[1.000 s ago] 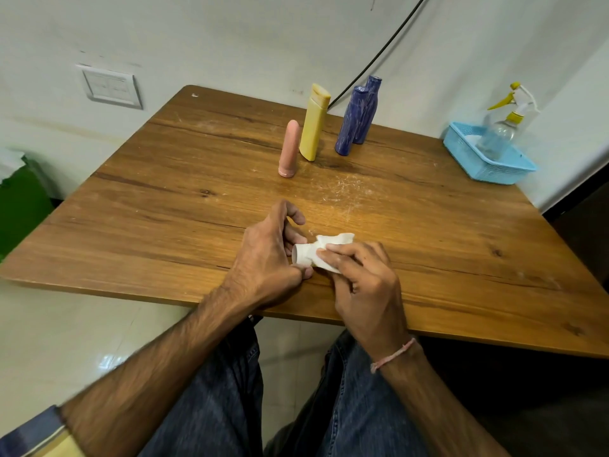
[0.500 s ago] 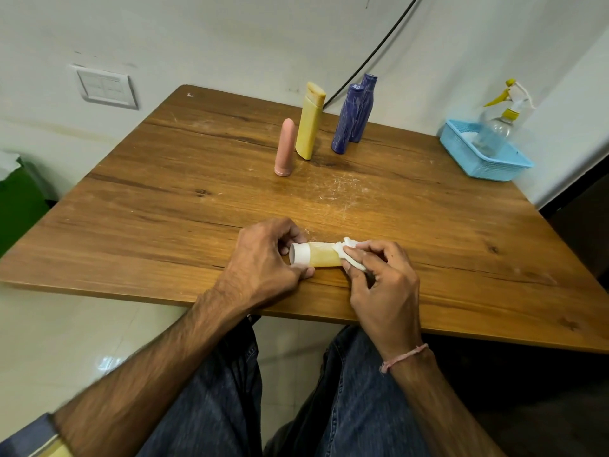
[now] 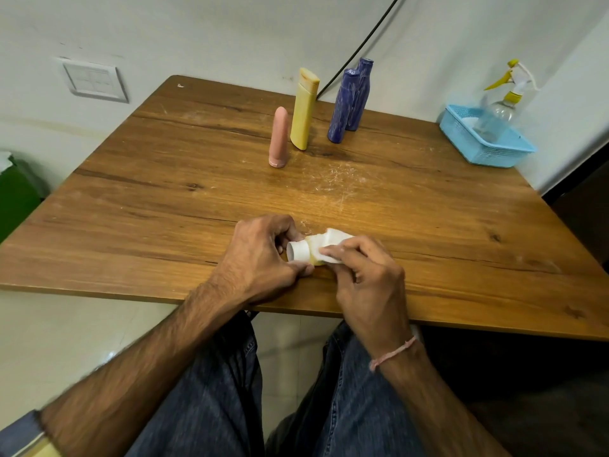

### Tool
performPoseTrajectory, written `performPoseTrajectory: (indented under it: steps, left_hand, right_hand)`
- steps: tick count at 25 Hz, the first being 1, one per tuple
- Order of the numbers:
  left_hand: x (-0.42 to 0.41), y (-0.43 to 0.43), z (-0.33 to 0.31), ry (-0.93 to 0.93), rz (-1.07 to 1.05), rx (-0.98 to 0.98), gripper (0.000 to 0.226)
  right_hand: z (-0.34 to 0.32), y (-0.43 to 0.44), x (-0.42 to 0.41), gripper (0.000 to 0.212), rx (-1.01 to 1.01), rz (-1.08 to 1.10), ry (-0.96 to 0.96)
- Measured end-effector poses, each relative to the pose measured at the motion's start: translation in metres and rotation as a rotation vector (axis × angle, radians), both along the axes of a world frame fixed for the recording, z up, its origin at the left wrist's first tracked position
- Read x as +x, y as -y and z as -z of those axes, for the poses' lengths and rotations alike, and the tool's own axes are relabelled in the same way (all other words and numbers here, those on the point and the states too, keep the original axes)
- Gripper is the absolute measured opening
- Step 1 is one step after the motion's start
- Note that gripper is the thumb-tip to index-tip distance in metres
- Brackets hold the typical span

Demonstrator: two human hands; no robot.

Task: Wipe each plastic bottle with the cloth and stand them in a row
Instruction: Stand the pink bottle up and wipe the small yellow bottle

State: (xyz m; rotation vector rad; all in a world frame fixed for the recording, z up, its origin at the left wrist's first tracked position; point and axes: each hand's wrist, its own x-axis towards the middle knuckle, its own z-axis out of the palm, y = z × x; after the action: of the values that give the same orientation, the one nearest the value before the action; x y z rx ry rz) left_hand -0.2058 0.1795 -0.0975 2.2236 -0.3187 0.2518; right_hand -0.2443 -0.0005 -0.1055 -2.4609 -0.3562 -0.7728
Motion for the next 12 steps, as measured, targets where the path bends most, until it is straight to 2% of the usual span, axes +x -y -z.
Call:
performPoseTrajectory:
  steps: [4,9,12]
  left_hand:
    - [0.001,0.001,0.000,-0.003,0.016,0.045,0.038]
    - [0.003,0.001,0.004,0.031,0.028,0.033,0.041]
    - [0.002,0.000,0.002,0.011,0.028,0.029,0.040]
  right_hand:
    - [-0.001,0.031,0.014,0.029,0.041,0.181,-0.037]
    - [-0.005,-0.010,0.003,0.021,-0.004,-0.048,0.024]
    - [-0.007,0.012,0.015,0.022,0.010,0.010,-0.022]
